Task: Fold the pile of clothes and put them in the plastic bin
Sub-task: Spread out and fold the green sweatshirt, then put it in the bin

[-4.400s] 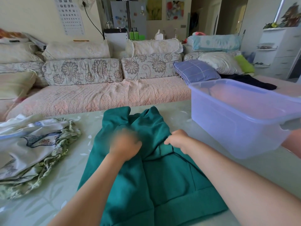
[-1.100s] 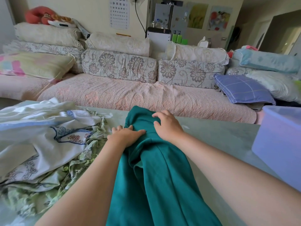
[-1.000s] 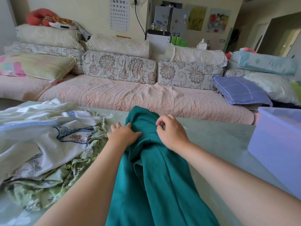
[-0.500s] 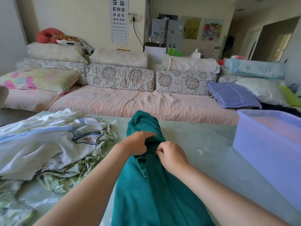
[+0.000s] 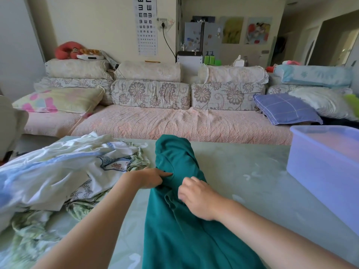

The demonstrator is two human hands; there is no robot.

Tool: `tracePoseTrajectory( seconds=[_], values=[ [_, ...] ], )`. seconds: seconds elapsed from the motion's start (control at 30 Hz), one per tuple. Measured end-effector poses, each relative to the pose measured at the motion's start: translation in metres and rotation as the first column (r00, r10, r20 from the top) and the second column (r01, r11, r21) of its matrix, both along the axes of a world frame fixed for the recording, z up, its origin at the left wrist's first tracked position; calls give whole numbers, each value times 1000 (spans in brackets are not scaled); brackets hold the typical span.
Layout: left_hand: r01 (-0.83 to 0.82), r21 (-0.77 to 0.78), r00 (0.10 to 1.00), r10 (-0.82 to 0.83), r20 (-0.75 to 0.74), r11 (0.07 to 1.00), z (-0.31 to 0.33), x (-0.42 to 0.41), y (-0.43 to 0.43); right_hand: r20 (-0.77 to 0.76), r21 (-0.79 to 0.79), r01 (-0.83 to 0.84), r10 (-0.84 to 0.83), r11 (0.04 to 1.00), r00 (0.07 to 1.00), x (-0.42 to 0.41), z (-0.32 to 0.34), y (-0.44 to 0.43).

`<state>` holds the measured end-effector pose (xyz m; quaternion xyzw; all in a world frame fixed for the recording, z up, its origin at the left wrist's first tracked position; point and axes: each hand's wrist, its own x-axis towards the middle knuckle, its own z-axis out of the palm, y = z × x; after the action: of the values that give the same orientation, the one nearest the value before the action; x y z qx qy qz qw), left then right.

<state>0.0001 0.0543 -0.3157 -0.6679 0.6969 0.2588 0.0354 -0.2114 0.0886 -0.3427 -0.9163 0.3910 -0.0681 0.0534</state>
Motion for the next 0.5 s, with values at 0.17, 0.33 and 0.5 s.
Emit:
tracePoseTrajectory(
  seconds=[0.17, 0.33, 0.5],
  values=[
    [-168, -192, 985, 172, 3, 967, 20, -2, 10, 91, -4, -8, 8, 1000, 996, 6, 2, -5],
    [-105, -582, 980, -15, -197, 807, 11, -25, -26, 138, 128, -35, 17, 991, 990, 13, 9, -8],
    [-36, -330, 998, 16, -64, 943, -37, -31, -50, 574, 432, 109, -366, 895, 732, 4, 27, -54]
  ],
)
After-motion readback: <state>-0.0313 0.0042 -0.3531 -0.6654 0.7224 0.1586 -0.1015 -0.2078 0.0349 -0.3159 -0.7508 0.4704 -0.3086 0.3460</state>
